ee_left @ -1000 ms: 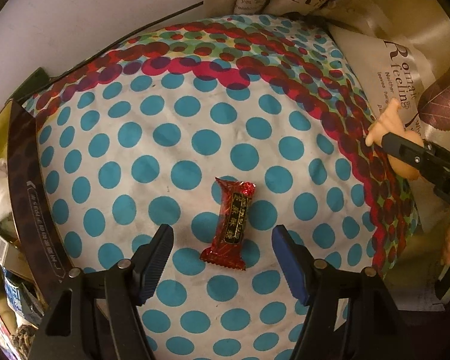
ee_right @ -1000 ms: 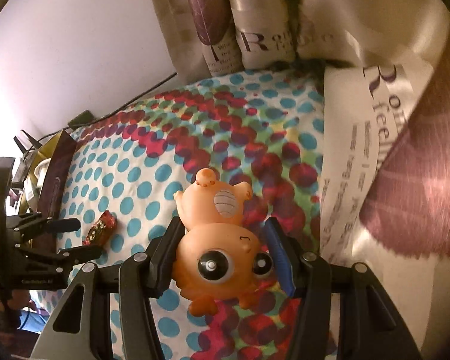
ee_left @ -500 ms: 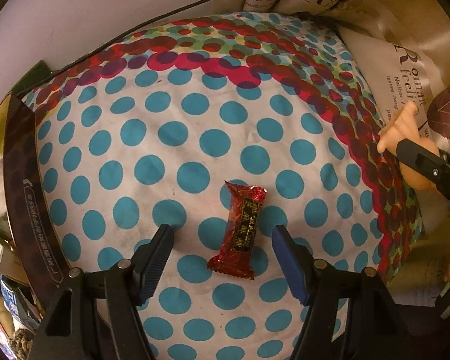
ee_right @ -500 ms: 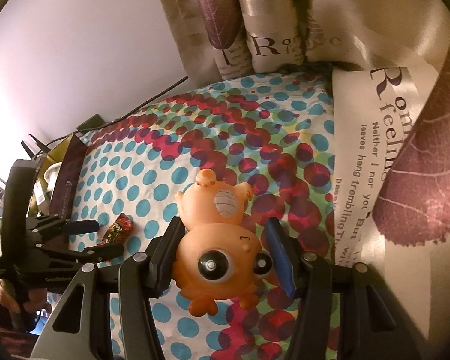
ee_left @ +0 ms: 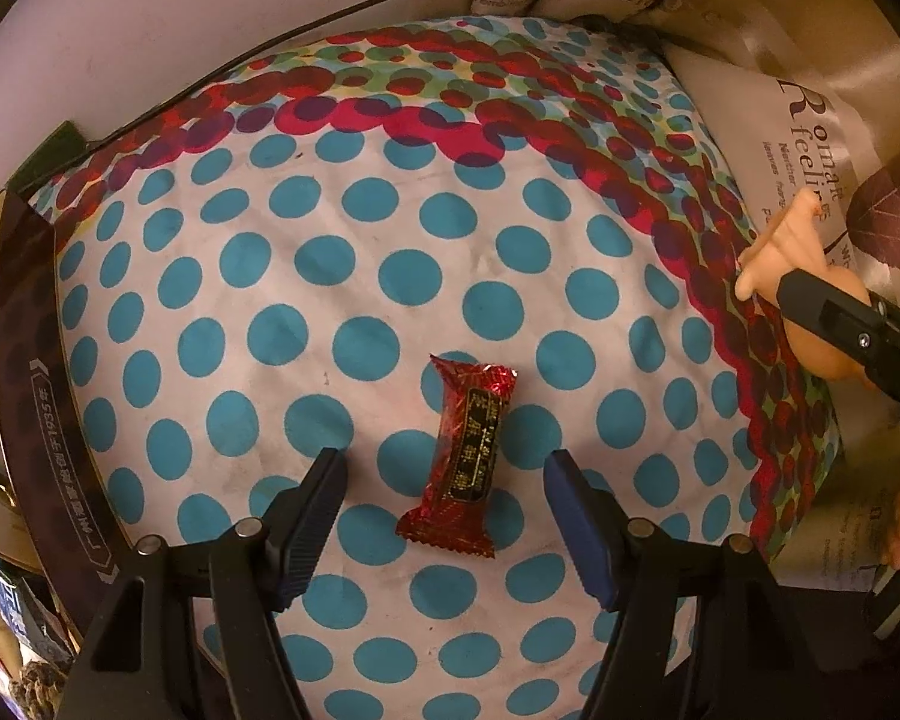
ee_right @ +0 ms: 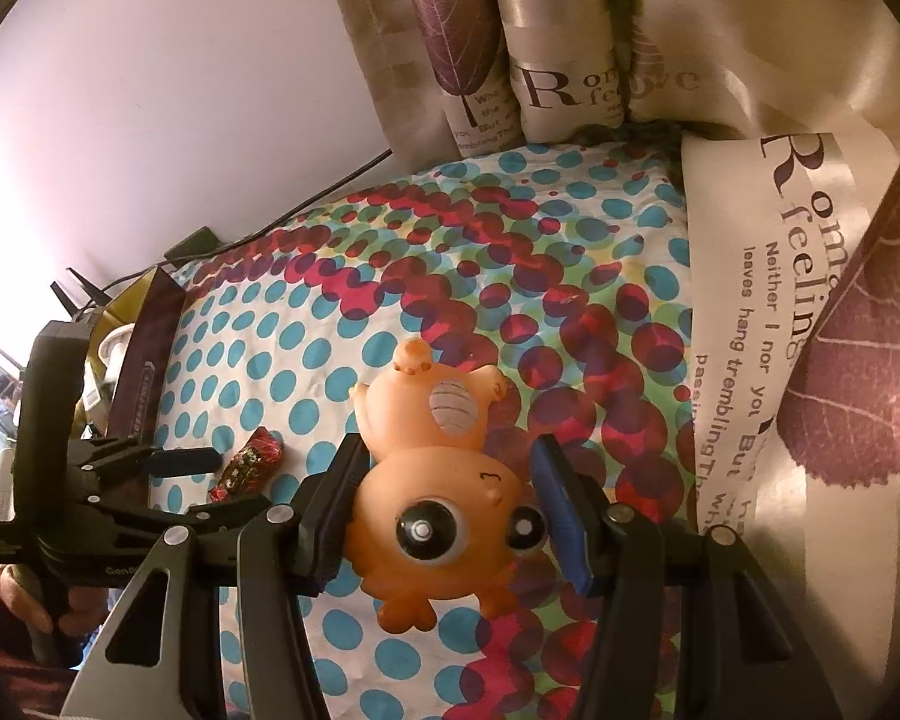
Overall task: Organize objects
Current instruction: 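Grasp the red candy bar with the left gripper while the right gripper holds the toy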
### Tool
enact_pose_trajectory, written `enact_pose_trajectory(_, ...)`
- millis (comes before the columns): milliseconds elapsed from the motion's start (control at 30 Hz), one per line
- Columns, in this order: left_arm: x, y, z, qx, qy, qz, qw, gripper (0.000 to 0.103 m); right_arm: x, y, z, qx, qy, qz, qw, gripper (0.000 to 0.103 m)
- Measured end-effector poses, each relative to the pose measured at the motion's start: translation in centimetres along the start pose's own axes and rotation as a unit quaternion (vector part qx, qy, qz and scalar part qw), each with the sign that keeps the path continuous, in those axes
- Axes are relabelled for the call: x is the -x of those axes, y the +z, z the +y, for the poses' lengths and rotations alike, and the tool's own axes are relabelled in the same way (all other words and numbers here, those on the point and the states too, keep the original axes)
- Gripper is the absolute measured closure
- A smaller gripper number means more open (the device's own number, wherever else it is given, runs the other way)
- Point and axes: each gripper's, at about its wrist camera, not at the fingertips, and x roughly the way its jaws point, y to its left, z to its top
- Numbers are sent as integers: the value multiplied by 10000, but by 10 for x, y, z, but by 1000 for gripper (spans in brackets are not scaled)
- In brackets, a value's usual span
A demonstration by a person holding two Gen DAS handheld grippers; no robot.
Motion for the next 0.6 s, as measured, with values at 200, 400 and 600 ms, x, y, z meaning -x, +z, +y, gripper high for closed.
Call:
enact_pose_trajectory(200,-2,0,-4,-85,-22,-9,10000,35,-1,-2,-1,-67,14,8,10000,50)
enact_pose_trajectory(400,-3,-2,-4,-114,115,-52,9999,41,-2,-3,-2,-85,71,37,9999,49)
enact_pose_trajectory(600,-2,-1,-3,-91,118,-75,9999,43,-5,-5,-1,-103,106,67,9999,49)
